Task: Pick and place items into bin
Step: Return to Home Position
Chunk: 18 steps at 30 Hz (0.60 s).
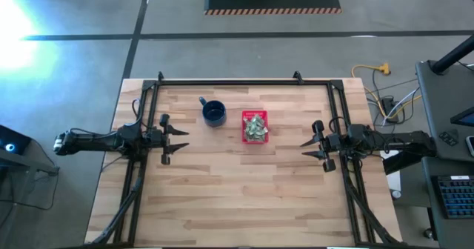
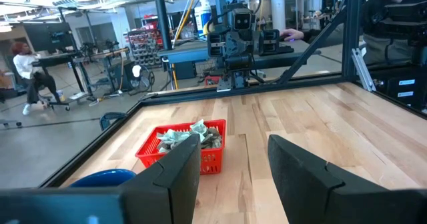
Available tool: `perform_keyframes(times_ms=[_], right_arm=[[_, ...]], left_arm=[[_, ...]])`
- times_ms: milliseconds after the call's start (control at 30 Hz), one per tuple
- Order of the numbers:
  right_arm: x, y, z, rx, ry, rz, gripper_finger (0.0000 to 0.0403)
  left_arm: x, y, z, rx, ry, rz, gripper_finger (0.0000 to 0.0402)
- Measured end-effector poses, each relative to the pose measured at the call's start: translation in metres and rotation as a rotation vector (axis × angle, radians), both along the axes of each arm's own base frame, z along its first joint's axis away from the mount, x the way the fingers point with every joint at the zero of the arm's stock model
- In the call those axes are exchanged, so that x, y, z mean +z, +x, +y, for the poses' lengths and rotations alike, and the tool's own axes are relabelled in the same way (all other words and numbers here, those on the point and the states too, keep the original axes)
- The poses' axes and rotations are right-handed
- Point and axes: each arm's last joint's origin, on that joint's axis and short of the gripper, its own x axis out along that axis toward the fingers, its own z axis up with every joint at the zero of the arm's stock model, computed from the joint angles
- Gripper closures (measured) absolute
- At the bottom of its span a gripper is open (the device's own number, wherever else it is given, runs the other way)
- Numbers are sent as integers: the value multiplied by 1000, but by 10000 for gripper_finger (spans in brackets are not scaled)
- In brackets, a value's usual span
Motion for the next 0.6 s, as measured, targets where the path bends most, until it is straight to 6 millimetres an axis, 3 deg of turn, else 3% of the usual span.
perform_keyframes(times_ms=[600], right_arm=[[0,0,0,0,-1,0,295]], left_arm=[[0,0,0,0,0,0,242]])
